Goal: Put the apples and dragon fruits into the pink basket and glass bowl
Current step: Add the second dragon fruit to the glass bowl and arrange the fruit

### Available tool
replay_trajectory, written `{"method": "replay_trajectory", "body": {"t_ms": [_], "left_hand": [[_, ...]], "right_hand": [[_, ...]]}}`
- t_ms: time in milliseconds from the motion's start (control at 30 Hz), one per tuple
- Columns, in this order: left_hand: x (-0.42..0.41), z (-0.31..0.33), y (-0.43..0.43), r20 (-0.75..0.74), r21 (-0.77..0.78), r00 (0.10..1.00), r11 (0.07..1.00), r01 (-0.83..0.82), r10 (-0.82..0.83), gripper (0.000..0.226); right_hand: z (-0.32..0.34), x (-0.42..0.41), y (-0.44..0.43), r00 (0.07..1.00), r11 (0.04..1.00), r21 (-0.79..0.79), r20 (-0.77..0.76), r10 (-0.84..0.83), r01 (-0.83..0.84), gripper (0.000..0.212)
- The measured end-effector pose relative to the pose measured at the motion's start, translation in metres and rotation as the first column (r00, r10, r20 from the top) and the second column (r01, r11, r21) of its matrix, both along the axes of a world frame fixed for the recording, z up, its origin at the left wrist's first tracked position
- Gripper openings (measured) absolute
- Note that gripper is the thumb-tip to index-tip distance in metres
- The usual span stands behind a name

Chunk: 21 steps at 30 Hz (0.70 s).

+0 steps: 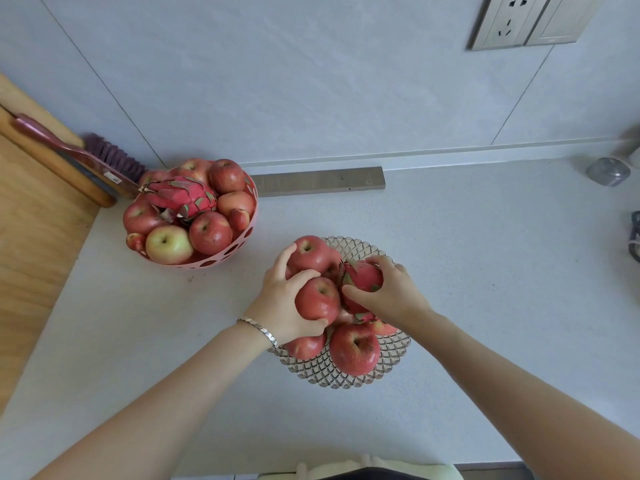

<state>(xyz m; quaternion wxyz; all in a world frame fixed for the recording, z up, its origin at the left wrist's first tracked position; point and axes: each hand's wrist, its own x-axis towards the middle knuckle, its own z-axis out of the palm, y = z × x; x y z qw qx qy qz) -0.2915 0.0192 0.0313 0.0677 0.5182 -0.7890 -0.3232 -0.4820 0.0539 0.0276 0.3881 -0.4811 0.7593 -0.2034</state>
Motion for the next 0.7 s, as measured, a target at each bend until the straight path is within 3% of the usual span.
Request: {"method": "replay_trajectory", "body": {"t_ms": [100, 200, 367, 433, 533, 633, 700], "left_hand": [[0.005, -0.002, 0.001, -0.03, 0.004, 0.999, 1.0, 0.02, -0.02, 0.076], [0.009, -0.003, 0.001, -0.05, 0.001, 0.996, 0.997, 0.071, -0.071, 0.074], [0.008, -0.003, 0.0, -0.058, -0.006, 0.99, 0.992, 0.126, -0.126, 0.073], [0.008, -0.005, 0.001, -0.05, -0.037, 0.987, 0.988, 0.151, -0.153, 0.074], [0.01, -0.009, 0.002, -0.07, -0.071, 0.984, 0.985, 0.158, -0.163, 0.078], [0.01, -0.012, 0.006, -0.082, -0.056, 0.988, 0.99, 0.127, -0.131, 0.079], [0.008, -0.015, 0.012, -0.104, -0.083, 0.992, 0.994, 0.068, -0.076, 0.075]], "right_hand": [[0.001, 0.008, 0.006, 1.0, 1.0, 0.014, -0.014, -0.024, 0.024, 0.067], [0.002, 0.011, 0.01, 0.989, 0.999, 0.021, -0.139, 0.04, -0.038, 0.067], [0.01, 0.002, -0.01, 0.981, 0.984, 0.161, -0.166, 0.097, -0.07, 0.071], [0.014, 0.003, -0.027, 0.981, 0.992, 0.082, -0.159, 0.109, -0.097, 0.068], [0.018, 0.014, -0.051, 0.961, 0.96, -0.051, -0.038, 0.275, -0.277, 0.06], [0.013, 0.026, -0.06, 0.905, 0.904, -0.024, -0.006, 0.426, -0.426, 0.059], [0.008, 0.028, -0.063, 0.897, 0.897, -0.021, -0.035, 0.44, -0.441, 0.057]]}}
